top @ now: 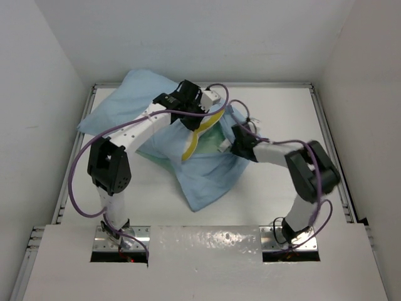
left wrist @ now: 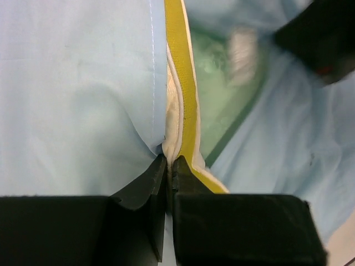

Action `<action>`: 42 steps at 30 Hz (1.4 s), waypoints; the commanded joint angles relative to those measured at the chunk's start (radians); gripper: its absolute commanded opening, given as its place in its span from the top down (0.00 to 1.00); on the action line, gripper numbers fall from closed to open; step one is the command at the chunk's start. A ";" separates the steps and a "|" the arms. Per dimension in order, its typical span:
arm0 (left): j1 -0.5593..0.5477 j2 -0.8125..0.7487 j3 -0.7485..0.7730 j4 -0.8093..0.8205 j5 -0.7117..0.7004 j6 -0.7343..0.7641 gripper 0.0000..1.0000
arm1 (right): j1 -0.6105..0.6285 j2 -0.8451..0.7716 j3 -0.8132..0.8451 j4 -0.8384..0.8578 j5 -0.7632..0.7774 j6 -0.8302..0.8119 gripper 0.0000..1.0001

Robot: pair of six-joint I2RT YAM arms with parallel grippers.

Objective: Put the pillow into the pillowcase

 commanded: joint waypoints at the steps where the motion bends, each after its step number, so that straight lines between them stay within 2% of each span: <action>1: 0.027 -0.064 -0.058 0.048 0.061 0.048 1.00 | -0.094 -0.250 -0.184 0.060 0.076 0.040 1.00; 2: 0.027 -0.055 -0.076 0.040 0.087 0.082 1.00 | -0.108 -0.360 -0.242 0.064 0.143 0.049 1.00; 6: 0.024 -0.041 -0.116 -0.032 0.198 0.177 1.00 | -0.167 -0.543 -0.349 0.116 0.188 0.034 1.00; 8: 0.016 -0.038 -0.133 -0.052 0.233 0.243 1.00 | -0.170 -0.583 -0.359 0.118 0.171 -0.006 1.00; 11: -0.013 -0.018 -0.158 -0.080 0.262 0.329 1.00 | -0.168 -0.621 -0.368 0.196 0.055 -0.083 1.00; 14: -0.042 0.029 -0.114 -0.196 0.398 0.468 1.00 | -0.168 -0.645 -0.329 0.189 0.065 -0.083 1.00; 16: -0.059 0.045 -0.098 -0.308 0.512 0.583 1.00 | -0.173 -0.632 -0.284 0.176 0.131 -0.133 1.00; 21: -0.061 0.034 -0.047 -0.534 0.642 0.794 1.00 | -0.225 -0.453 -0.034 0.078 0.195 -0.227 1.00; 25: -0.010 -0.021 0.022 -0.542 0.709 0.756 1.00 | -0.271 -0.297 0.067 0.005 0.260 -0.253 1.00; 27: 0.008 -0.040 0.065 -0.542 0.738 0.743 1.00 | -0.292 -0.281 0.071 -0.008 0.307 -0.253 1.00; 29: -0.002 -0.066 0.060 -0.540 0.709 0.745 1.00 | -0.328 -0.312 0.046 -0.006 0.337 -0.229 1.00; 30: -0.022 -0.063 0.049 -0.537 0.634 0.743 1.00 | -0.338 -0.339 0.031 0.007 0.331 -0.206 1.00; 32: -0.036 -0.050 -0.044 -0.484 0.553 0.700 1.00 | -0.346 -0.449 -0.020 0.117 0.302 -0.222 1.00; 33: -0.041 -0.043 -0.123 -0.468 0.549 0.702 1.00 | -0.345 -0.482 -0.023 0.133 0.289 -0.233 1.00; 36: -0.076 -0.017 -0.213 -0.417 0.543 0.714 1.00 | -0.343 -0.552 0.024 0.118 0.255 -0.244 1.00; 42: -0.120 0.012 -0.233 -0.332 0.525 0.674 1.00 | -0.345 -0.594 0.026 0.126 0.254 -0.292 1.00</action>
